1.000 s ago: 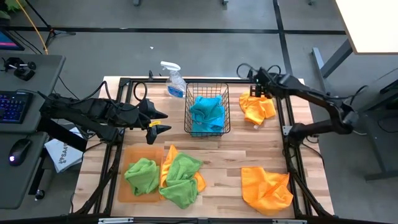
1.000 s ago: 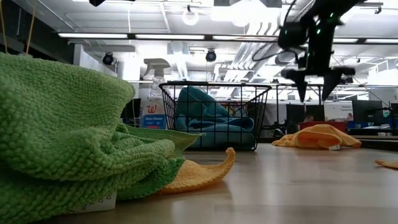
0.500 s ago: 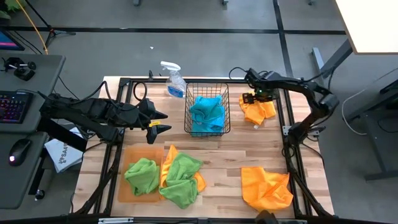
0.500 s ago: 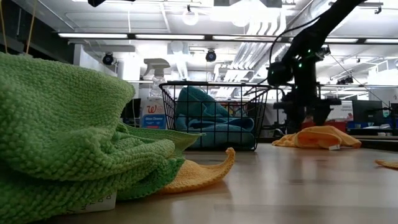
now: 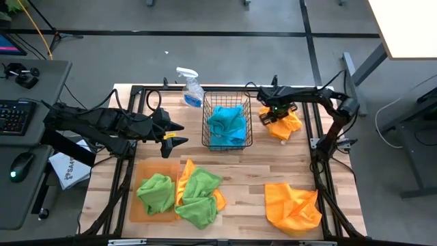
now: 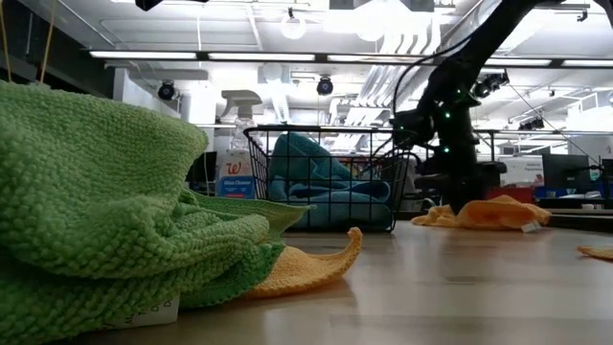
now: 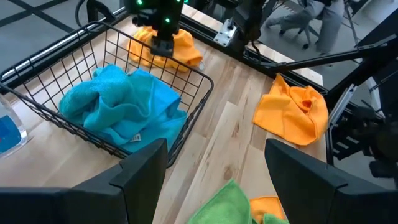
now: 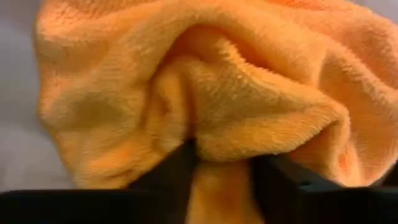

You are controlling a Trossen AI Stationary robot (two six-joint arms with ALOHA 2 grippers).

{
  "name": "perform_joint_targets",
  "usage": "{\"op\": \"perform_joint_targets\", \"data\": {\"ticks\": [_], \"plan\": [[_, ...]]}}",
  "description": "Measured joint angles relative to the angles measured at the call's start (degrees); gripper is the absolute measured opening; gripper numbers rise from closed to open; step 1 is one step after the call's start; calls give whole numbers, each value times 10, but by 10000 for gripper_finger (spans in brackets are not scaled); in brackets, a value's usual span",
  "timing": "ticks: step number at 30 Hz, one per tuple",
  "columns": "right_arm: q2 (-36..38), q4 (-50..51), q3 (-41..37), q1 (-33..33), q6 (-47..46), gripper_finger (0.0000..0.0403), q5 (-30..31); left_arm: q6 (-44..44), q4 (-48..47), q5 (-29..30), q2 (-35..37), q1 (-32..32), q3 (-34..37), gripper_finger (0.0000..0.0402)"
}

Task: Sort microfiber towel by color & place in baskets
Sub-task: Stack the top orange towel on the bottom right orange towel

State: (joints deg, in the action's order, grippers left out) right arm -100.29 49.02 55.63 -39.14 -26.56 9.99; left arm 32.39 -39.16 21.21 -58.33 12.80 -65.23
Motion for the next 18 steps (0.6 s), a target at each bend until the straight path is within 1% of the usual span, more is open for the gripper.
{"op": "perform_joint_targets", "data": {"ticks": [2,3,4,6,10,13,18], "plan": [[2,3,-1,20,10,49,5,0,0,0,0,0,0,259],[3,9,-2,30,19,26,8,0,0,0,0,0,0,259],[5,17,-2,37,28,18,10,0,0,0,0,0,0,259],[9,35,-3,46,31,22,14,0,0,0,0,0,0,259],[42,75,-4,55,44,5,31,-10,0,-2,0,0,0,259],[95,83,-4,61,35,4,42,-11,0,-11,0,0,0,259],[217,116,-3,75,-3,2,46,-16,0,-13,0,0,0,259]]}}
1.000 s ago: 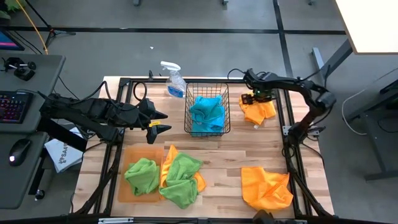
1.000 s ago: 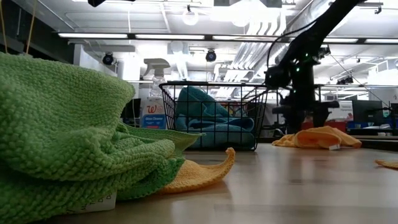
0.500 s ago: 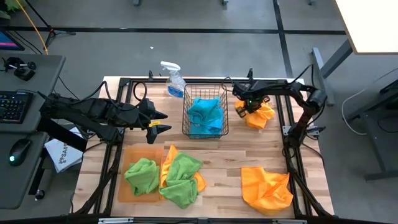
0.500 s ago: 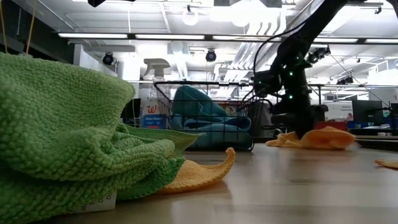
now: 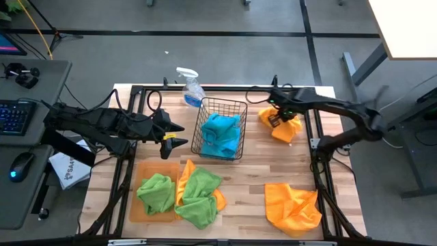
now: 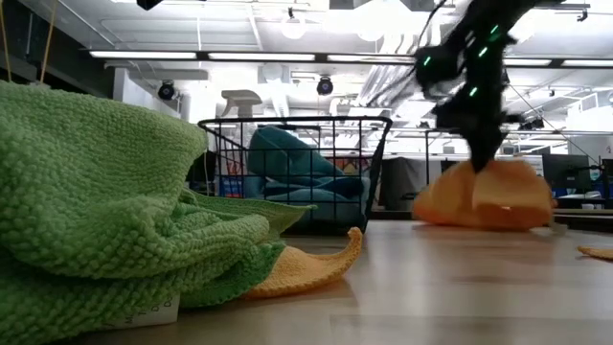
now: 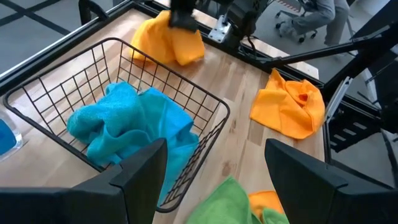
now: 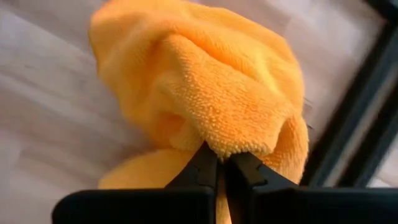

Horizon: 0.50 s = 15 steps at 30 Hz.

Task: Sort microfiber towel by color & place in baskets
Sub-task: Stack the top orange towel on the bottom right orange towel

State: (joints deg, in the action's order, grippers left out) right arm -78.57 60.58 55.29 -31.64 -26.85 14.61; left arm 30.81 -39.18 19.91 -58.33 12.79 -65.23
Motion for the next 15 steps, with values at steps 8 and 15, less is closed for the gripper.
{"op": "perform_joint_targets", "data": {"ticks": [8,15], "plan": [[206,80,0,94,-84,1,-62,-9,0,1,0,0,0,259],[319,87,0,276,-229,1,-161,-17,1,14,0,-2,0,259]]}}
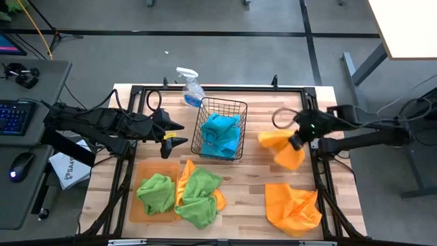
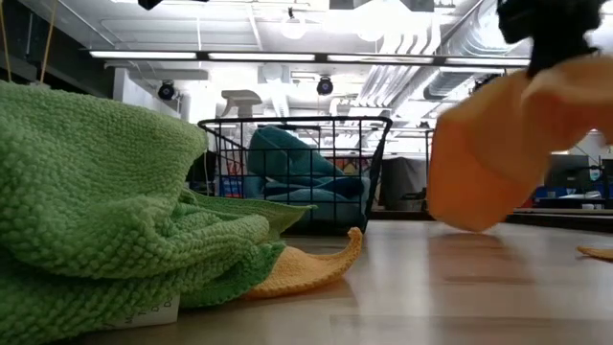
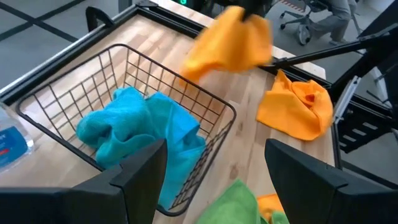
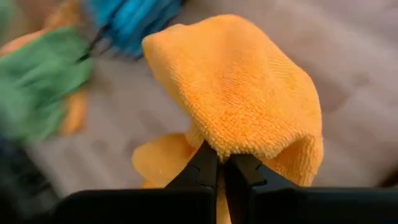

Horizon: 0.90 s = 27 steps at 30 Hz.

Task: Sort microfiber towel by color & place in baskets
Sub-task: Stack the top orange towel on the bottom right orange towel

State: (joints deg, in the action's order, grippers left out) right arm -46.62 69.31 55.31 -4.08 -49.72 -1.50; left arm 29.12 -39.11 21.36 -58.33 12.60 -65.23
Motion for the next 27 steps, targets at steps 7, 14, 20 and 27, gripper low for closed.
{"op": "perform_joint_targets", "data": {"ticks": [7,14,20,27], "plan": [[18,-131,0,226,-122,0,-32,-8,11,2,0,-7,0,259],[9,-317,1,397,-245,0,-6,-9,34,2,0,-10,0,259],[-36,-316,1,526,-399,0,-9,-7,35,2,0,-11,0,259],[-132,-266,1,615,-494,0,-67,-9,35,2,0,-11,0,259]]}}
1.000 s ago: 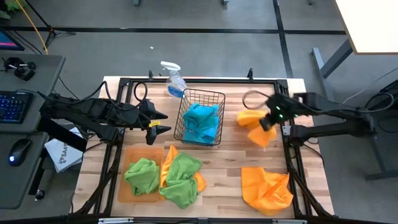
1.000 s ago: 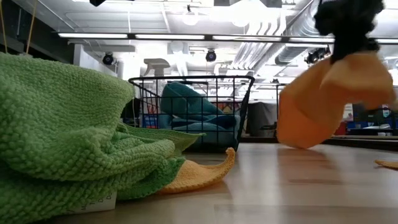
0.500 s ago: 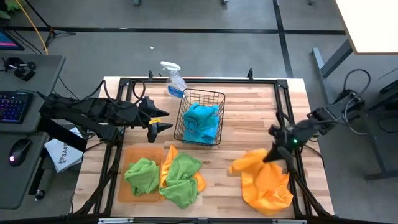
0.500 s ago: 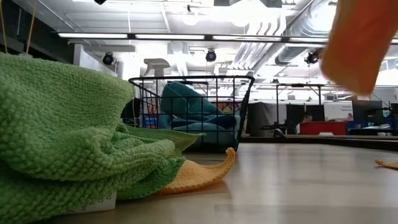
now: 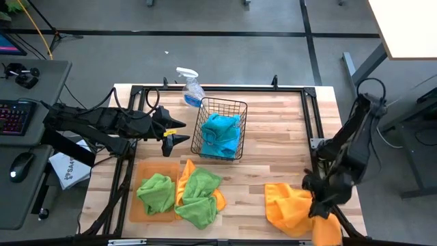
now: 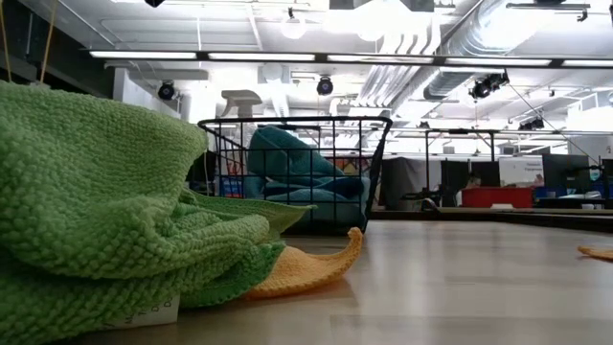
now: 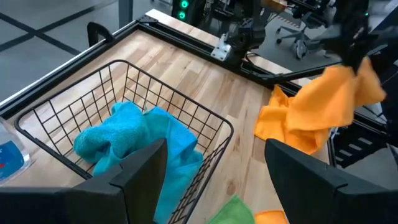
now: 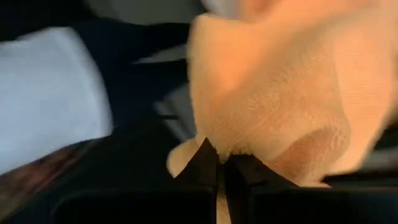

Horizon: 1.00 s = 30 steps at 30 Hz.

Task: Sort microfiber towel by color & place in baskets
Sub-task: Stack the top orange towel on the bottom right orange towel

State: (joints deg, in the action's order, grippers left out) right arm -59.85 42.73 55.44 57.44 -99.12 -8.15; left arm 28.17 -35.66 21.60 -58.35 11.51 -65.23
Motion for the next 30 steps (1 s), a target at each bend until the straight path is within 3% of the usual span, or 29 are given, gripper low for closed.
{"op": "perform_joint_targets", "data": {"ticks": [4,11,17,23,30], "plan": [[-47,77,0,12,-29,0,2,-15,1,1,0,-3,0,259],[-108,93,0,-16,-25,0,86,-23,26,1,0,-11,0,259],[-146,99,0,-31,0,12,59,-23,27,-8,0,-11,0,259],[-159,90,0,-38,22,122,10,-23,27,-72,0,-11,0,259],[-114,90,0,-47,104,281,-61,-14,27,-80,0,-11,0,259]]}}
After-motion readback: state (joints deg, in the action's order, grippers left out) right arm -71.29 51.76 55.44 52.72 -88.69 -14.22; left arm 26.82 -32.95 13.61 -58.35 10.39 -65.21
